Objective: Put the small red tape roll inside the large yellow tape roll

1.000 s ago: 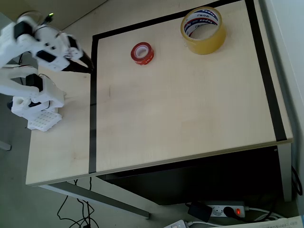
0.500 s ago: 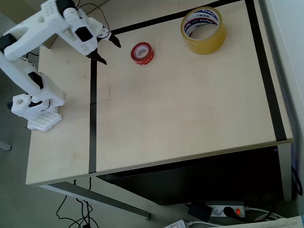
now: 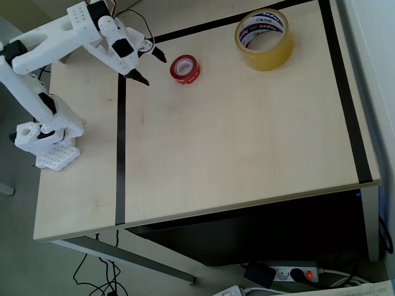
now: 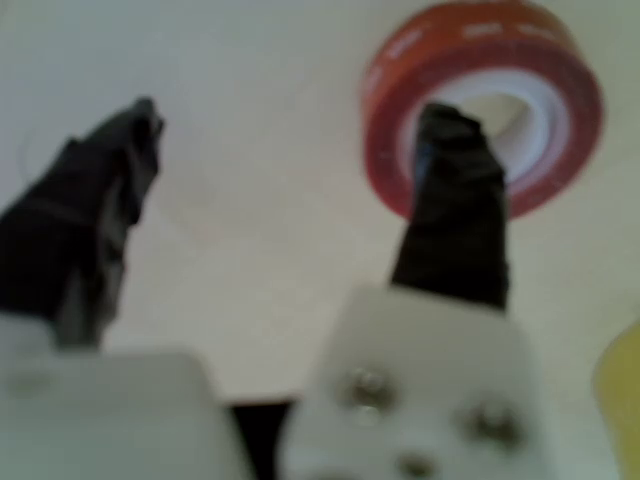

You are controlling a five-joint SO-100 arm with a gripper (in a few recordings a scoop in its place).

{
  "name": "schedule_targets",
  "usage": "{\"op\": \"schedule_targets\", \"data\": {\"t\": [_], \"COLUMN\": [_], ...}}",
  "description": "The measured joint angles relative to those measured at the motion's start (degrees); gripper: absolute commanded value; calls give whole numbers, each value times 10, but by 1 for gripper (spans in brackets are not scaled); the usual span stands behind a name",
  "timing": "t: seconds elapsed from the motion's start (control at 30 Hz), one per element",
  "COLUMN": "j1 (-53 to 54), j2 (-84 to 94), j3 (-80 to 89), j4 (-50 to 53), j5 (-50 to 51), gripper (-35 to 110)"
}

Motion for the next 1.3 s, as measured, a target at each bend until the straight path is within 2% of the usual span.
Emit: {"op": "schedule_targets", "data": {"t": [0.53,1.3], "j1": [11,37], "j2": [-70,-75], "j3": [14,11], "j4": [-114,-113], "j5": [0,0], "gripper": [30,30]}}
